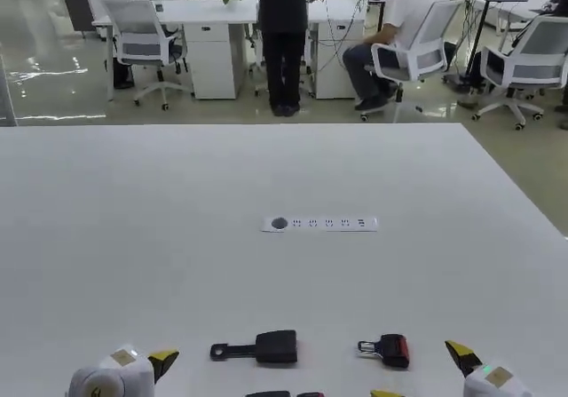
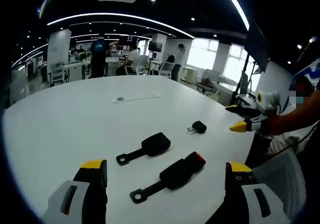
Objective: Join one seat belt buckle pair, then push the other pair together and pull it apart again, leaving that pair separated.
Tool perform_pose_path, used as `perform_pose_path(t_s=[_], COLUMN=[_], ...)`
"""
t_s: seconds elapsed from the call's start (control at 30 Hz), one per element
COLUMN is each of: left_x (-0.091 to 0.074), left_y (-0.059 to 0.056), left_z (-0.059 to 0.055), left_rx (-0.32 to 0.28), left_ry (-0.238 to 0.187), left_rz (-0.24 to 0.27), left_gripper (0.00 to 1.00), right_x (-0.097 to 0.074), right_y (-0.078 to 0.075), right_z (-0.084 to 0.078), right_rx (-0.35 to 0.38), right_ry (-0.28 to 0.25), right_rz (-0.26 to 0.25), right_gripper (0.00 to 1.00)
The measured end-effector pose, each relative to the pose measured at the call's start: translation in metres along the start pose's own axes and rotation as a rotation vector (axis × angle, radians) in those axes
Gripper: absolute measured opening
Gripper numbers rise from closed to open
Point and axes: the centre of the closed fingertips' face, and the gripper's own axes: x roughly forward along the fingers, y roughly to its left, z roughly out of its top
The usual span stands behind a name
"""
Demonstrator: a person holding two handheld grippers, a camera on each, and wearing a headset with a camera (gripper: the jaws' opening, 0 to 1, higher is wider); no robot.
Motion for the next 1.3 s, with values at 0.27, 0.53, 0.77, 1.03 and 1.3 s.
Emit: perform_pose_path(t_s=[0.27,0.53,0.77,1.03,1.3], left_x=[-0.022,-0.027,-0.028,-0.026,-0.025], left_y=[0.004,0.012,0.013,0.011,0.012], left_z=[-0.005,-0.011,-0.015,-0.012,-0.008], left_rx=[0.012,0.001,-0.003,0.0,0.005], left_ry=[-0.012,-0.014,-0.009,-0.012,-0.014], left_rz=[0.019,0.029,0.027,0.03,0.029], left_gripper=[1.0,1.0,1.0,1.0,1.0], right_x=[-0.013,-0.02,-0.022,-0.018,-0.015], right_y=[0.005,0.001,-0.005,-0.007,-0.007], right_z=[-0.001,-0.005,-0.012,-0.011,-0.011], right_rx=[0.015,0.014,0.025,0.028,0.024], right_ry=[-0.002,0.011,0.029,0.028,0.027], right_rz=[-0.016,-0.027,-0.038,-0.04,-0.036], right_gripper=[0.89,0.92,0.97,0.99,0.99])
